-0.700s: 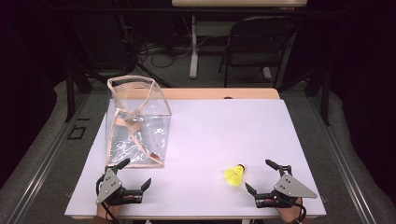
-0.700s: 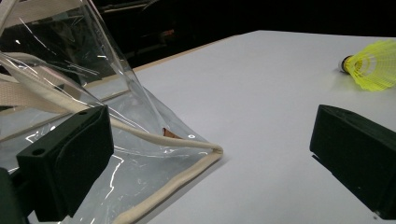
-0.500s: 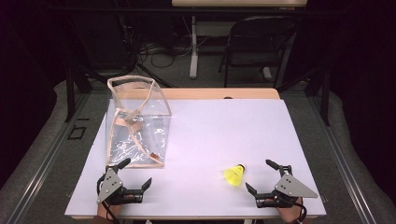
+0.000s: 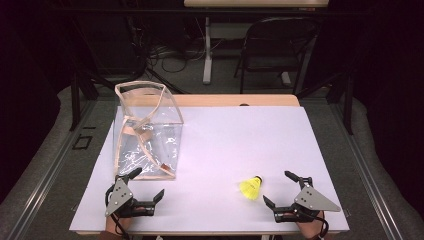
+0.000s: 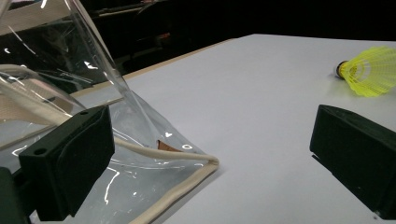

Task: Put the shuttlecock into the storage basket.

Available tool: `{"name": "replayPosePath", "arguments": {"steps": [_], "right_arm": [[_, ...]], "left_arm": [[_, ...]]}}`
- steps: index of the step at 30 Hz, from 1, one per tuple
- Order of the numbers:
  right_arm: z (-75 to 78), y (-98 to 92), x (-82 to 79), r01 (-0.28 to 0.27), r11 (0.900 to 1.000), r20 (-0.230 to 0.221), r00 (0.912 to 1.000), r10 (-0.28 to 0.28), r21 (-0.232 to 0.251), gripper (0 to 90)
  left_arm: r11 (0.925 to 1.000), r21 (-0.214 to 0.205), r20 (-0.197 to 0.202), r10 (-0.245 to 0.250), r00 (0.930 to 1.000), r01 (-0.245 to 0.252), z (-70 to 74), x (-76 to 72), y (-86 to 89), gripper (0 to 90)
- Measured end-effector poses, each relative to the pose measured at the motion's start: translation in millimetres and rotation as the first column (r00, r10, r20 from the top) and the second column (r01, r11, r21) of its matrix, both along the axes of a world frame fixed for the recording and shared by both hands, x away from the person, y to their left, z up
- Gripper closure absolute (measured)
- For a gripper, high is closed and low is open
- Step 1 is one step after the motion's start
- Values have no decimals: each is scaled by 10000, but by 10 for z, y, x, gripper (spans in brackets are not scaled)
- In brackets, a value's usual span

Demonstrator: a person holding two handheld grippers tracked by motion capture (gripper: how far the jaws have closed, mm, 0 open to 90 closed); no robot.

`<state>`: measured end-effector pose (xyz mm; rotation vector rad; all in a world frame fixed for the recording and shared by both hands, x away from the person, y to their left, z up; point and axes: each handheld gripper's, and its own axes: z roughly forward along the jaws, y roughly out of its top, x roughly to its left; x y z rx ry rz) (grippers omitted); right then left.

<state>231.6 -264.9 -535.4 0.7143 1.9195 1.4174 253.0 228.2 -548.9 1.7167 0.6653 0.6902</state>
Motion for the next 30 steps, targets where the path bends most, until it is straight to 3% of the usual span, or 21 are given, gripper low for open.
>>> {"name": "replayPosePath", "arguments": {"steps": [15, 30], "right_arm": [[-1, 27, 8, 7, 9999, -82, 10000, -9, -167, 0], [-3, 29, 6, -4, 9998, -140, 9999, 1, -185, 0]], "left_arm": [[9976, 31, -47, -690, 9976, 690, 59, 60, -188, 0], [9891, 274, -281, -1440, 9892, 1448, 95, 183, -458, 0]]}}
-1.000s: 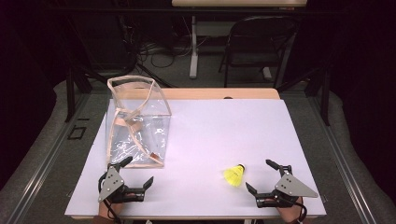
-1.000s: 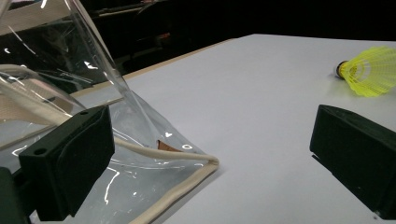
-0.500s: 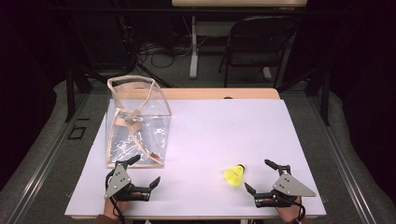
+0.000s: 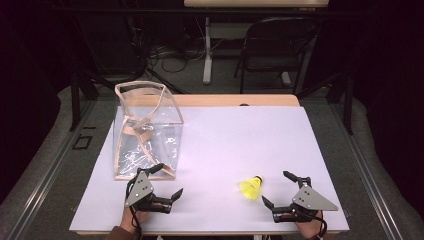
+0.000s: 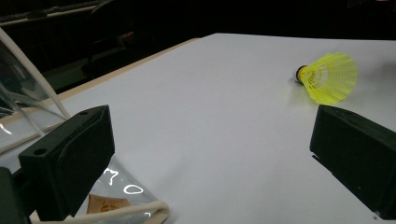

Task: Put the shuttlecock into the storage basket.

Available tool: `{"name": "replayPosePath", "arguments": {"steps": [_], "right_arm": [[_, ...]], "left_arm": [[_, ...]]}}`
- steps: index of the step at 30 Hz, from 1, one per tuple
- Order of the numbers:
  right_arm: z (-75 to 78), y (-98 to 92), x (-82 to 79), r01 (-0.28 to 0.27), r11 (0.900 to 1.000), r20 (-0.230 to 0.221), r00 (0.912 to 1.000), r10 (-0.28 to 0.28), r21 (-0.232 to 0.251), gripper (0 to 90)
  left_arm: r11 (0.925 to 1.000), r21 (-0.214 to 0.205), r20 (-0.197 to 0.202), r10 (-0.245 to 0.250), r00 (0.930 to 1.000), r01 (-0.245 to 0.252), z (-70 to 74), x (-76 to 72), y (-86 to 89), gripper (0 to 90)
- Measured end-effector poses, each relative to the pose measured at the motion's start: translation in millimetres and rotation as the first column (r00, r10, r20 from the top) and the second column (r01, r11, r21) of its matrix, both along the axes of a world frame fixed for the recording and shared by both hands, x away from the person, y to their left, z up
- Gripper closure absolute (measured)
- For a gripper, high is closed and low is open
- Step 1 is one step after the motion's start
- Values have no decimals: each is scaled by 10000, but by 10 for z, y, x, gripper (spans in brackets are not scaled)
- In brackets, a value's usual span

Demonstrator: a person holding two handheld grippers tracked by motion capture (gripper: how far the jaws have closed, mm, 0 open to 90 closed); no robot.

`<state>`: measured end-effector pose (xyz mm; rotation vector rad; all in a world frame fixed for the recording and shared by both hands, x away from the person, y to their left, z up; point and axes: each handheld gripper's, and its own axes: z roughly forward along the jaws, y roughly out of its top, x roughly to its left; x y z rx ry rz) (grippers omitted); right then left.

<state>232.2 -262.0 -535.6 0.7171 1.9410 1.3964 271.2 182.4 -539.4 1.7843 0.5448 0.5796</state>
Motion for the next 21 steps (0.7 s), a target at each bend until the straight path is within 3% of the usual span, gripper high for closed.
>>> {"name": "replayPosePath", "arguments": {"steps": [13, 21], "right_arm": [[-6, 6, 10, -27, 10000, 8, 10000, 27, -58, 0], [-8, 2, 12, -10, 10000, -31, 10000, 9, -58, 0]], "left_arm": [[9980, 193, -221, -597, 9980, 602, 42, 76, -185, 0], [9972, 214, -496, -711, 9962, 723, 75, 136, -278, 0]]}}
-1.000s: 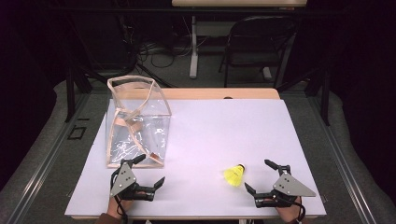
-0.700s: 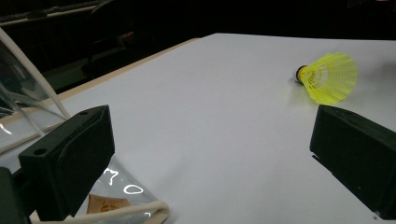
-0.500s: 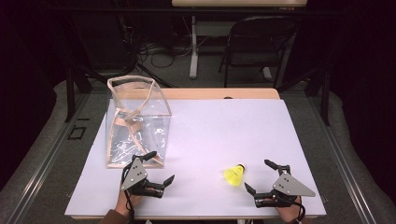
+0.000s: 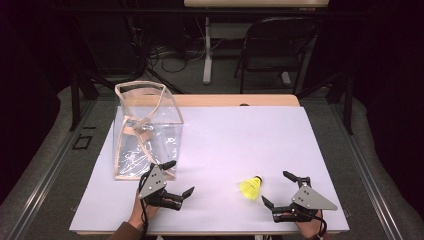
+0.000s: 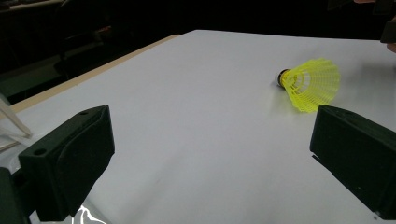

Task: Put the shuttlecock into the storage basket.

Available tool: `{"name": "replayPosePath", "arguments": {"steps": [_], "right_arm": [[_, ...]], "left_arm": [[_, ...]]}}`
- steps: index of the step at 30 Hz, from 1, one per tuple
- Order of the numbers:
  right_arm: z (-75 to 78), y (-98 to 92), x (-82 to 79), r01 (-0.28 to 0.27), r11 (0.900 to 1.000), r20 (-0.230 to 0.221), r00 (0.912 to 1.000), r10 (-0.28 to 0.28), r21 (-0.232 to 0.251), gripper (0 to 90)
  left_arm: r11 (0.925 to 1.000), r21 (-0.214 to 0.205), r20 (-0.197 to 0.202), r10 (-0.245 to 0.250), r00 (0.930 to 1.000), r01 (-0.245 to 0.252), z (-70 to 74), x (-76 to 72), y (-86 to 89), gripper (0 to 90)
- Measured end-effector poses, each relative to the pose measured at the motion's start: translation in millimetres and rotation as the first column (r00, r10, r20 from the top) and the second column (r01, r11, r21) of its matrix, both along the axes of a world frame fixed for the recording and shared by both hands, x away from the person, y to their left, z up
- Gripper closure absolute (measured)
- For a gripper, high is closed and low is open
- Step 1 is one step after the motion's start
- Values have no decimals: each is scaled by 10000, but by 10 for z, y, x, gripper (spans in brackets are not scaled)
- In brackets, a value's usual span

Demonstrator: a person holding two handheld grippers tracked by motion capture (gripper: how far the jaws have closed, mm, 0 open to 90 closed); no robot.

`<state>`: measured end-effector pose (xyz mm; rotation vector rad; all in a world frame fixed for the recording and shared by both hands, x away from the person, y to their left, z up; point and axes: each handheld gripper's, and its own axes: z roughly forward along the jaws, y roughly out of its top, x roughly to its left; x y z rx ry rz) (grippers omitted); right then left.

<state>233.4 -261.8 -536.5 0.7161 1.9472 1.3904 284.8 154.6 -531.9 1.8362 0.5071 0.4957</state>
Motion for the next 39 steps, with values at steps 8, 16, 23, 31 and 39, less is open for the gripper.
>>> {"name": "replayPosePath", "arguments": {"steps": [8, 16, 23, 31, 39], "right_arm": [[-4, 5, 4, 4, 10000, -19, 10000, -4, -50, 1], [-3, 5, 0, -21, 10000, -33, 10000, 21, -93, 1], [-5, 4, -1, -4, 9999, -62, 10000, 3, -100, 2], [-7, 3, -7, 24, 9999, -88, 10000, -25, -120, 2], [-9, -2, -11, 60, 9999, -103, 9999, -62, -123, 2]], "left_arm": [[9994, 164, -248, -303, 9992, 307, 27, 82, -143, 0], [9967, 406, -306, -688, 9972, 700, 27, 133, -309, 0], [9950, 480, -363, -859, 9956, 876, 38, 165, -410, 0], [9927, 557, -436, -1047, 9935, 1070, 43, 204, -510, 0], [9905, 636, -545, -1184, 9915, 1218, 54, 238, -590, 0]]}}
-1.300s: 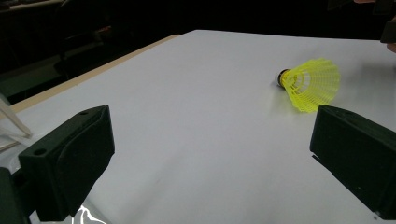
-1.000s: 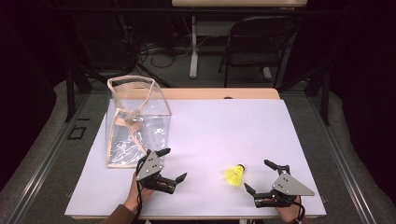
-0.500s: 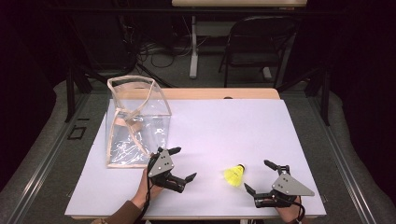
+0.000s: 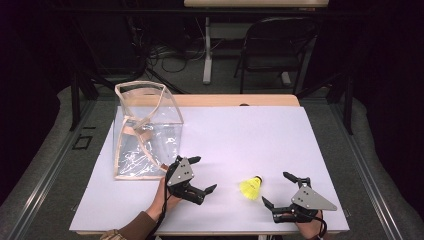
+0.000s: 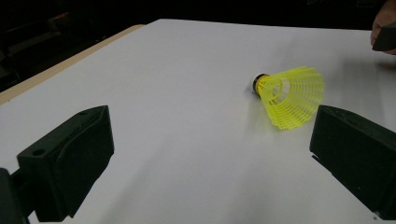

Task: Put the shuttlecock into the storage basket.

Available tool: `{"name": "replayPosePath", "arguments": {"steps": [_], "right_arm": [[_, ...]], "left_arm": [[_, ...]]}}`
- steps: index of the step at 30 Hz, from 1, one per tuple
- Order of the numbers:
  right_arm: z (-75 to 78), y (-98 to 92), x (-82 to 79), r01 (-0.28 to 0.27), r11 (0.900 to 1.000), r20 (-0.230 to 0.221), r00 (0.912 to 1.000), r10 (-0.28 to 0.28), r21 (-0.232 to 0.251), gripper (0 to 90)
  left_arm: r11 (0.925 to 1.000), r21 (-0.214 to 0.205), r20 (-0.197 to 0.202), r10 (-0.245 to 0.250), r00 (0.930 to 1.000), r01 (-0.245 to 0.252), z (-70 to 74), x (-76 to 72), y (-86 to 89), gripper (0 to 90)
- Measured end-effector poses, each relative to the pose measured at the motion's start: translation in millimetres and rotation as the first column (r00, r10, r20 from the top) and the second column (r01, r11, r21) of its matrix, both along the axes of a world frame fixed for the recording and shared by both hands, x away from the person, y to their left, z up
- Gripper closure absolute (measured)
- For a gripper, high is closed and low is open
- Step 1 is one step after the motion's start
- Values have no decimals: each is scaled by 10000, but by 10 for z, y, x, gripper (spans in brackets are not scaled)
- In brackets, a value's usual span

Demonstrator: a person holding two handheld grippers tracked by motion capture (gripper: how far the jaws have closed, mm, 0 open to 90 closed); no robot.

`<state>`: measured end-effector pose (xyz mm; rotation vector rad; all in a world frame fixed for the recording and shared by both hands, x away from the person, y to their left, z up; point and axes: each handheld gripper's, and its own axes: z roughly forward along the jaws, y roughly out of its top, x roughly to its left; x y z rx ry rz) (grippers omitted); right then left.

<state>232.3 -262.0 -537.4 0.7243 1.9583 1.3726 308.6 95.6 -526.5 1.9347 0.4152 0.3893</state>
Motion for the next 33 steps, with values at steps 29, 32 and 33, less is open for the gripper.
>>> {"name": "replayPosePath", "arguments": {"steps": [29, 32, 33], "right_arm": [[-2, -3, -1, -8, 10000, -47, 10000, 8, -15, 3], [-2, -3, -1, -10, 10000, -53, 10000, 10, -12, 3], [-2, -3, -1, -8, 10000, -51, 10000, 8, -15, 3]], "left_arm": [[9970, 359, -299, -668, 9973, 679, -19, 97, -418, 0], [9962, 399, -332, -756, 9966, 769, -28, 107, -458, 0], [9958, 434, -384, -794, 9961, 811, -31, 109, -473, 0]]}}
